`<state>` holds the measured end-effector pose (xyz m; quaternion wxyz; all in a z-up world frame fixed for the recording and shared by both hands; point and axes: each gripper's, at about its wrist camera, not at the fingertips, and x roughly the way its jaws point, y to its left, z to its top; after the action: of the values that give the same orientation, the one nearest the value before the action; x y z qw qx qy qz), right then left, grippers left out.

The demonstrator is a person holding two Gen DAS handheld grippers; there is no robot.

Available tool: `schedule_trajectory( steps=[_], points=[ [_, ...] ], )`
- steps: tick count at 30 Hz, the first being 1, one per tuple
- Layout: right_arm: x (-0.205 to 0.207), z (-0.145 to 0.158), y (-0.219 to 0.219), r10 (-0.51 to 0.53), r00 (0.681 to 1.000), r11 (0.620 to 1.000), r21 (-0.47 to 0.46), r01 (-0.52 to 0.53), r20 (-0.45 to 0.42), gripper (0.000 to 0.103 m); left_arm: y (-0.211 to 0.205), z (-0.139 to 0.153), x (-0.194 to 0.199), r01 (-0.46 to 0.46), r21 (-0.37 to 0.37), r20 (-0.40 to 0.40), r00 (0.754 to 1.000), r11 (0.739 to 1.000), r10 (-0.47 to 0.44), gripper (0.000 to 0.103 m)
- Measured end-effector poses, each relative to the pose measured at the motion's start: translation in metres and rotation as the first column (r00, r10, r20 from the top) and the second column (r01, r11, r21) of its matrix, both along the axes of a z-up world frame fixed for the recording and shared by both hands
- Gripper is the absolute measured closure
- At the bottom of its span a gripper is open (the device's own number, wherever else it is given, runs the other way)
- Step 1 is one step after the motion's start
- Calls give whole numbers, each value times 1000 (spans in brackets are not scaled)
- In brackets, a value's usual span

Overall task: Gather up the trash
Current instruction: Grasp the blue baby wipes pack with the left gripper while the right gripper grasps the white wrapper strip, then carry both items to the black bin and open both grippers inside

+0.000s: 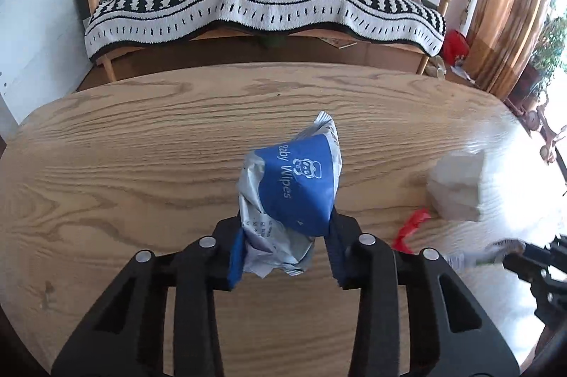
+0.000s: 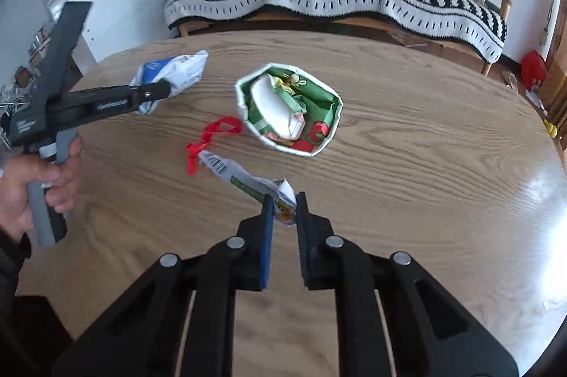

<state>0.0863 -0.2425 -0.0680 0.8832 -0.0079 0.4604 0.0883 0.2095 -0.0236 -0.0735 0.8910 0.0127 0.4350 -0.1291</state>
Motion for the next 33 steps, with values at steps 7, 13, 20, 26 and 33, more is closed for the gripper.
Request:
schedule_trajectory(
  steps=[7,13,20,26,33],
  points=[
    [-61,35,-39,-72,995,997,14,71,76,90,-37,35,-45,43,-7,43,998,999,-42,69],
    [-119,48,-129,-288,951,957,65,282,111,90,-107,58,-94,171,-33,80,982,985,-168,69],
    [-205,45,-246,-586,798,810,68,583,139,90,-238,60,-168,401,-45,77,915,915,-397,69],
    [-299,37,-334,-807,572,587,94,804,146,90,-333,49,-231,560,-57,68,828,827,-556,69],
    [-389,1,-400,-917,391,396,53,917,85,90,-430,28,-310,714,-121,58,698,689,-713,69]
  ],
)
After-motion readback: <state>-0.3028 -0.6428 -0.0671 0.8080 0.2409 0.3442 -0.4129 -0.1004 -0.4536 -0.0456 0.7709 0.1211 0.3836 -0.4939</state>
